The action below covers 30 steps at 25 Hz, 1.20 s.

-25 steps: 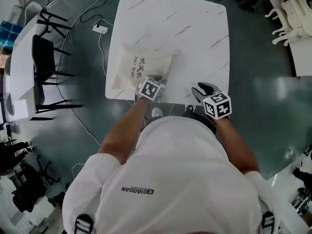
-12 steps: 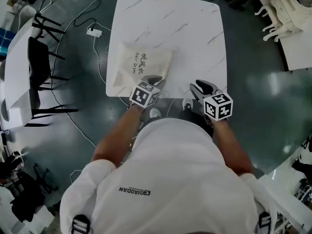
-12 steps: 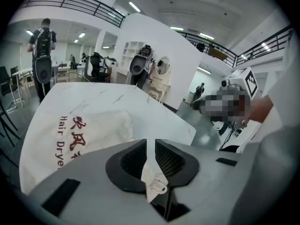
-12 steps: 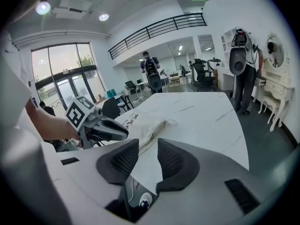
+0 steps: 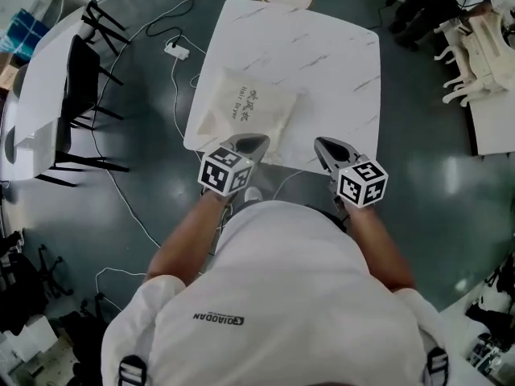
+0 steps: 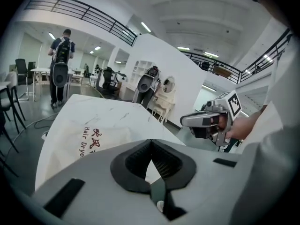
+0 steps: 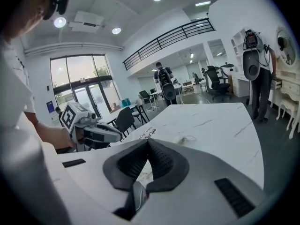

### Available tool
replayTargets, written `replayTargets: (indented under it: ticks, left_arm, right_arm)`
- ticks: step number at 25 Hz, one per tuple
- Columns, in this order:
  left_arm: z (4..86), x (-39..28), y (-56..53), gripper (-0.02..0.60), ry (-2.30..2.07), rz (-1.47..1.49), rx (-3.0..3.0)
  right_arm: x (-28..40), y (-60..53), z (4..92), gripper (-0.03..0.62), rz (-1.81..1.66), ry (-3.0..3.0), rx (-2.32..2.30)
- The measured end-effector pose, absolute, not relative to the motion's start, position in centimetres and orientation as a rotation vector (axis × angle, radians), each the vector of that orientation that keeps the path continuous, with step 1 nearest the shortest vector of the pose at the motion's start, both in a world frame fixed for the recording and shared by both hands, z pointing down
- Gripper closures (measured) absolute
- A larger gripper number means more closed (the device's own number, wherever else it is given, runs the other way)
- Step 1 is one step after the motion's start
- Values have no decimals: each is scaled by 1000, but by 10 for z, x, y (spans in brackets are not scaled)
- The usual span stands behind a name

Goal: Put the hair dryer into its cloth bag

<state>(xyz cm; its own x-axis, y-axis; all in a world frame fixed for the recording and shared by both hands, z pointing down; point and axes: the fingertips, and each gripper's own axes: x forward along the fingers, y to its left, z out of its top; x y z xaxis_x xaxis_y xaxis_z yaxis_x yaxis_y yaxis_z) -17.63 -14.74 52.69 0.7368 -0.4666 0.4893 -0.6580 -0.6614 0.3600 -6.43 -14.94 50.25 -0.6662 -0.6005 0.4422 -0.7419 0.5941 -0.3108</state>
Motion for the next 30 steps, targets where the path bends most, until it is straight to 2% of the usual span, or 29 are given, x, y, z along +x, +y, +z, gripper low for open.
replayTargets:
  ticks: [5,11,17,23,30]
  left_arm:
    - [516,-160,-125,554,-957,422,2368]
    - [511,-103,-81,554,-1023,437,2324]
    - [502,-73,-35,554,-1107,401,2267]
    - [495,-65,10,554,-1195,391,2236]
    - [509,-86,30,554,-1213,421,2206]
  right_arm:
    - [-53,-128,489,572,605,-2574,962]
    - [2,-85,482,572,584,-2609,876]
    - [38,-41,488,572,642,-2641,825]
    - [56,-7,503,572,686,-2649,766]
    - [48,13,502,572,693,-2663,766]
